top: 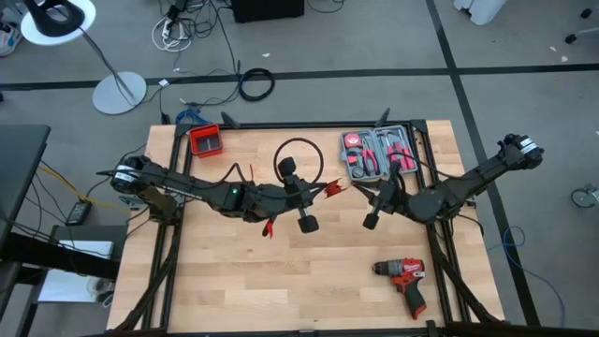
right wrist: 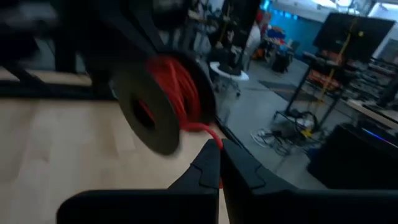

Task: Coil cords
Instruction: Coil the red wire onto the black spool

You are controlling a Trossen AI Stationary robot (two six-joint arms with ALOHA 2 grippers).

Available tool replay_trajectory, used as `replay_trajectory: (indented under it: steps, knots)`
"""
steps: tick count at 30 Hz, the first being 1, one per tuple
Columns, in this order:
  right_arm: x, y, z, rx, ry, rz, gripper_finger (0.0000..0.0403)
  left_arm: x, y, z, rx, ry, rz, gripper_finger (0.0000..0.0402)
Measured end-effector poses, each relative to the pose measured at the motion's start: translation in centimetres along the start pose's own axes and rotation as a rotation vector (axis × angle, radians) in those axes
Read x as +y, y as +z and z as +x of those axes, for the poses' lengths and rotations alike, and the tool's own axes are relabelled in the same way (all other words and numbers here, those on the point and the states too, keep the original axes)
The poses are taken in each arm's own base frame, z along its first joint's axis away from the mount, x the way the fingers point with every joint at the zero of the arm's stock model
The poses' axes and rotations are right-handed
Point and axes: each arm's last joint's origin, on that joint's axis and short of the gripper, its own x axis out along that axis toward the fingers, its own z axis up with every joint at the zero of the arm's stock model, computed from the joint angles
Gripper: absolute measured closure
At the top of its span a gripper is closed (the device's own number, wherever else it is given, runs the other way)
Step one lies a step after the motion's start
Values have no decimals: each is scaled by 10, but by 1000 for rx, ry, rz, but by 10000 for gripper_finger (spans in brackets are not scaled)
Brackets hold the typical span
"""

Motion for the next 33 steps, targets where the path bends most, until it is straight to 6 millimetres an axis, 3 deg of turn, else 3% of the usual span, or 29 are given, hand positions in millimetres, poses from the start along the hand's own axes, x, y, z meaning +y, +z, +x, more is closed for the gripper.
replay_trajectory:
  steps: [22,29,33]
  knots:
    - [5,23,7,-197,94,77,401,2,-5,0,45,27,18,401]
    - [7,20,17,-205,139,78,400,2,-6,1,52,27,18,401]
    - [12,16,27,-197,168,55,380,2,-7,1,59,30,25,401]
